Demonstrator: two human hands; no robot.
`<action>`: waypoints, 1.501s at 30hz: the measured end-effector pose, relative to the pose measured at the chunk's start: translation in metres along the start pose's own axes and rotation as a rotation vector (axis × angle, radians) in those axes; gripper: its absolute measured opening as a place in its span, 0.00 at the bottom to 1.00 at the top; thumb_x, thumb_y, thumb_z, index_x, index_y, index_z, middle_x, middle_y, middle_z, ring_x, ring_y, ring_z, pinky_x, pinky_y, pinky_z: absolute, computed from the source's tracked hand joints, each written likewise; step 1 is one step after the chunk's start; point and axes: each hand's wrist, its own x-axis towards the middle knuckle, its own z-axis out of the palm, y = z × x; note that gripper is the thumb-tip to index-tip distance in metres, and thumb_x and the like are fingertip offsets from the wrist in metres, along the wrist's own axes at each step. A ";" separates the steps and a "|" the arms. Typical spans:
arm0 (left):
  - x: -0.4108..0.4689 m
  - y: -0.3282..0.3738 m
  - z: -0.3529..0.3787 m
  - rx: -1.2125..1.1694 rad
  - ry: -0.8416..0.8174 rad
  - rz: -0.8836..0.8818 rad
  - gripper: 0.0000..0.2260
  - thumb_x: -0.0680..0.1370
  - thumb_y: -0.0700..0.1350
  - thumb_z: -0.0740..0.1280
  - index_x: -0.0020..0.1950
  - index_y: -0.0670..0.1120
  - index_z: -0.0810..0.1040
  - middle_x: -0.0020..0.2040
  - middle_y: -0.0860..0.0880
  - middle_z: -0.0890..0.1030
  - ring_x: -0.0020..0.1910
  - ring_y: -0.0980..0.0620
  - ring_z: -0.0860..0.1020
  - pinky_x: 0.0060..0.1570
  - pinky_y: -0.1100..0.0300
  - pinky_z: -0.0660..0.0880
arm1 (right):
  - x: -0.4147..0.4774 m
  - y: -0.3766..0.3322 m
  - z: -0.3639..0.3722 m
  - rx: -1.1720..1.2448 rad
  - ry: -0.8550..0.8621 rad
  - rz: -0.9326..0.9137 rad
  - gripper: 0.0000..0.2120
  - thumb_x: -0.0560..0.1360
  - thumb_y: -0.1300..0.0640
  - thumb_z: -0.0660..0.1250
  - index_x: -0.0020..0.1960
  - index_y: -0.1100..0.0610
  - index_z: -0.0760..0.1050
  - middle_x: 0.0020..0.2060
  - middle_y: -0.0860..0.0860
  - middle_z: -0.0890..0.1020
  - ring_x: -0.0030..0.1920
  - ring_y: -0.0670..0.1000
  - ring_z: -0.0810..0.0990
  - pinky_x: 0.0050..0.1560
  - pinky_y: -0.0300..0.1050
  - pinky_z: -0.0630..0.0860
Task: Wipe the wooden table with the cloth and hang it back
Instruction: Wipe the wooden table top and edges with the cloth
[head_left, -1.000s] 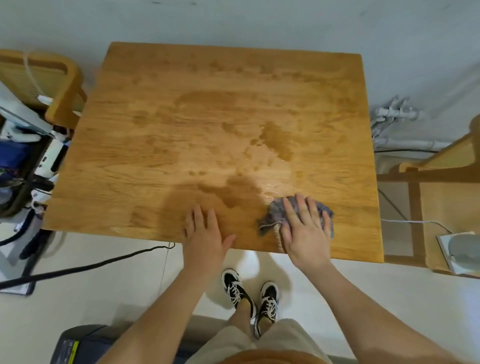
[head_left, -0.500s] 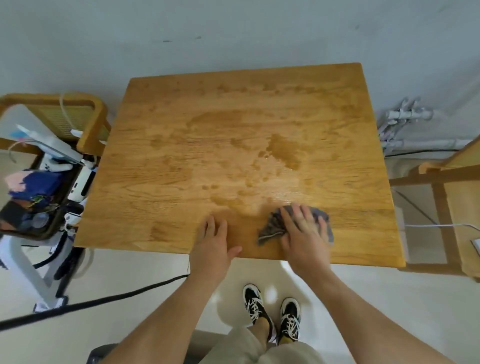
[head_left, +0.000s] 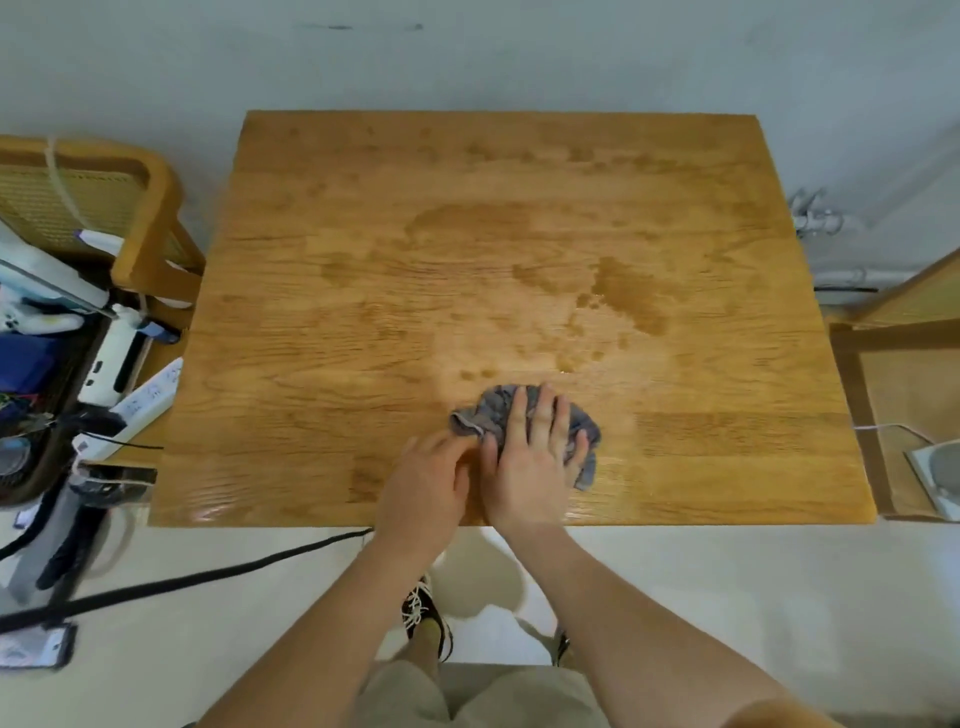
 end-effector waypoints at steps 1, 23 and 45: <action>0.001 -0.013 -0.005 0.014 0.011 -0.021 0.11 0.76 0.40 0.64 0.56 0.48 0.79 0.54 0.48 0.79 0.53 0.47 0.73 0.49 0.57 0.69 | -0.007 -0.023 0.008 -0.008 -0.001 -0.053 0.30 0.79 0.42 0.47 0.79 0.50 0.51 0.79 0.53 0.51 0.79 0.56 0.46 0.72 0.59 0.35; -0.004 -0.188 -0.105 -0.108 0.271 -0.561 0.17 0.74 0.35 0.62 0.60 0.50 0.76 0.60 0.48 0.74 0.61 0.46 0.71 0.55 0.56 0.68 | -0.038 -0.131 0.047 -0.022 -0.089 -0.221 0.27 0.80 0.45 0.49 0.79 0.46 0.52 0.79 0.49 0.50 0.79 0.52 0.44 0.75 0.60 0.42; 0.017 -0.238 -0.101 -0.242 0.290 -0.965 0.24 0.83 0.48 0.46 0.47 0.38 0.78 0.49 0.37 0.78 0.41 0.45 0.68 0.42 0.54 0.65 | 0.001 -0.071 0.024 -0.295 -0.004 -0.727 0.25 0.80 0.47 0.51 0.76 0.47 0.63 0.77 0.51 0.62 0.77 0.53 0.59 0.72 0.58 0.56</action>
